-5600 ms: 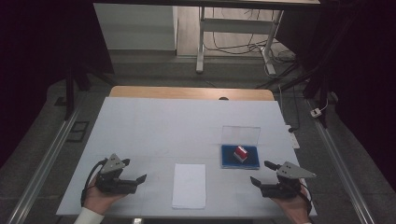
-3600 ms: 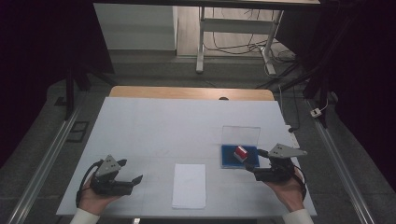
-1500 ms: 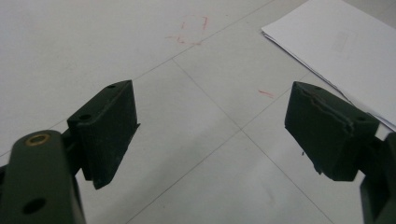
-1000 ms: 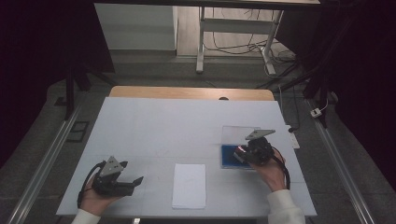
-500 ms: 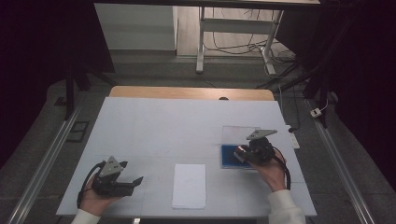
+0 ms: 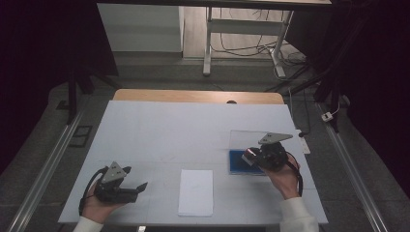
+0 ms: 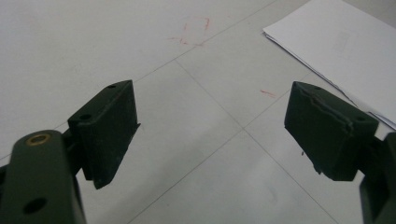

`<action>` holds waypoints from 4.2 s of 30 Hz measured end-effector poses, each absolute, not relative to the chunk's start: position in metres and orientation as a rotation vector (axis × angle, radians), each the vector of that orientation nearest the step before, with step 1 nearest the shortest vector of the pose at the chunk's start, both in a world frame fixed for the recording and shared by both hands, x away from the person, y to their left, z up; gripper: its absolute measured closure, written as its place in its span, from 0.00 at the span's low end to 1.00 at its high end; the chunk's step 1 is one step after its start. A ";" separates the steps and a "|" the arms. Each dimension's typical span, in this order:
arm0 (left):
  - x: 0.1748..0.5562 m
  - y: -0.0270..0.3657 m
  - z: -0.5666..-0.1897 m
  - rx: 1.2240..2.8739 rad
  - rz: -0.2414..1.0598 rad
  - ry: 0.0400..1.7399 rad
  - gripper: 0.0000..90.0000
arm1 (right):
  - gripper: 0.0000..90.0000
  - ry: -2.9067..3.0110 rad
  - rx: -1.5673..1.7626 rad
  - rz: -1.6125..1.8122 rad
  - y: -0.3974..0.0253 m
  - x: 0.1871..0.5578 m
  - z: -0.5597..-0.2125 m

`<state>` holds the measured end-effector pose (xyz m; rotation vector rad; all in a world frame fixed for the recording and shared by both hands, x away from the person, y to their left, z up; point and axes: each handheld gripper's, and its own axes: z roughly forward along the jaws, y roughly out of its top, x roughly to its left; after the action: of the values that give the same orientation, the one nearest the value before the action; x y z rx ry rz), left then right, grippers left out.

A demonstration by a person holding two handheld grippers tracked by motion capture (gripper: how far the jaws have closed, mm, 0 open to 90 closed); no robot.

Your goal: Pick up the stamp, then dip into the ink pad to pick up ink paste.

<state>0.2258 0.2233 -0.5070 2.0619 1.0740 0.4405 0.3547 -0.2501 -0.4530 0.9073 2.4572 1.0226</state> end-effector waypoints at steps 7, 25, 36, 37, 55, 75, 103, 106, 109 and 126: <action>0.225 0.222 -0.508 2.070 0.438 1.072 0.20 | 0.78 2.447 0.850 1.012 -0.245 0.349 -0.441; 0.226 0.223 -0.508 2.071 0.442 1.071 0.20 | 0.78 2.492 0.838 0.923 -0.237 0.355 -0.450; 0.228 0.222 -0.508 2.076 0.440 1.062 0.20 | 0.78 2.512 0.863 0.883 -0.237 0.358 -0.459; 0.228 0.222 -0.508 2.078 0.443 1.062 0.20 | 0.78 2.514 0.868 0.878 -0.237 0.358 -0.459; 0.226 0.222 -0.508 2.079 0.446 1.065 0.20 | 0.78 2.527 0.882 0.810 -0.231 0.363 -0.467; 0.225 0.224 -0.507 2.081 0.449 1.070 0.20 | 0.78 2.541 0.976 0.780 -0.234 0.370 -0.470; 0.228 0.222 -0.511 2.101 0.442 1.073 0.20 | 0.79 2.535 0.956 0.786 -0.235 0.369 -0.477; 0.228 0.221 -0.512 2.103 0.439 1.070 0.20 | 0.79 2.535 0.955 0.787 -0.235 0.369 -0.477; 0.228 0.222 -0.512 2.102 0.440 1.073 0.20 | 0.79 2.533 0.956 0.791 -0.235 0.368 -0.478; 0.228 0.223 -0.511 2.101 0.446 1.074 0.20 | 0.79 2.522 0.920 0.757 -0.231 0.366 -0.477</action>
<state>0.2279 0.2229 -0.5109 2.1012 1.0742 0.4462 0.3655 -0.2308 -0.4772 0.9200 2.5224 0.7574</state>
